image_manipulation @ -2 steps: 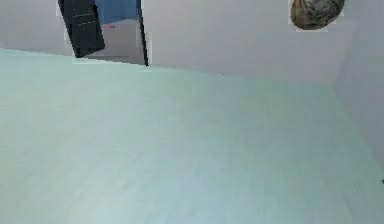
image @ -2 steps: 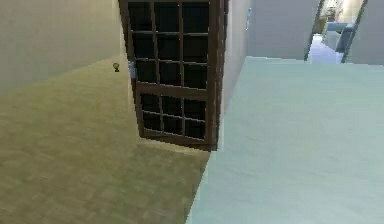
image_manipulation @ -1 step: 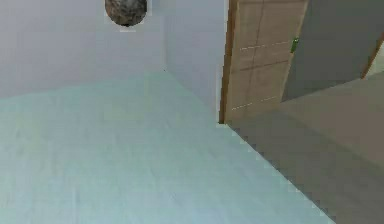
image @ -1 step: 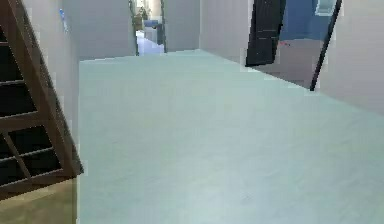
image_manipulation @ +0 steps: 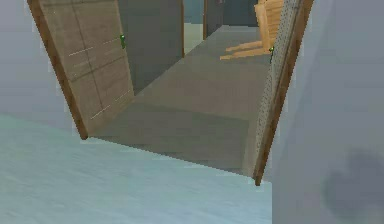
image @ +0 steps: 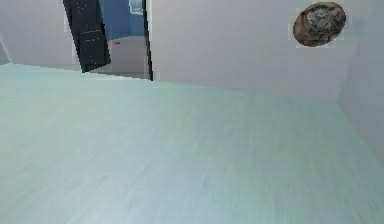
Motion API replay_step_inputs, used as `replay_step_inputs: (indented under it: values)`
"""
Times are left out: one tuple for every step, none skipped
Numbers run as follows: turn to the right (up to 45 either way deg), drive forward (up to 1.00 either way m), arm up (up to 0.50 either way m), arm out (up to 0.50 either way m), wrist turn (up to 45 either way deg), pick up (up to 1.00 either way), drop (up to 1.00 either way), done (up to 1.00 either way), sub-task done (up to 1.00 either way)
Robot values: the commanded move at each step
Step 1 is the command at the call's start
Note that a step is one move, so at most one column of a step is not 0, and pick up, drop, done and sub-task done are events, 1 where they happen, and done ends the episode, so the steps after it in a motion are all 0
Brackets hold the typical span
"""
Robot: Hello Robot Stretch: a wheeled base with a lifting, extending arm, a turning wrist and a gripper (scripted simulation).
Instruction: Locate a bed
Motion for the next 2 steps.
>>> replay_step_inputs:
  values:
    - [9.0, 0.0, 0.0, 0.0, 0.0, 0.0, 0.0, 0.0, 0.0]
    - [0.0, 0.25, 0.0, 0.0, 0.0, 0.0, 0.0, 0.0, 0.0]
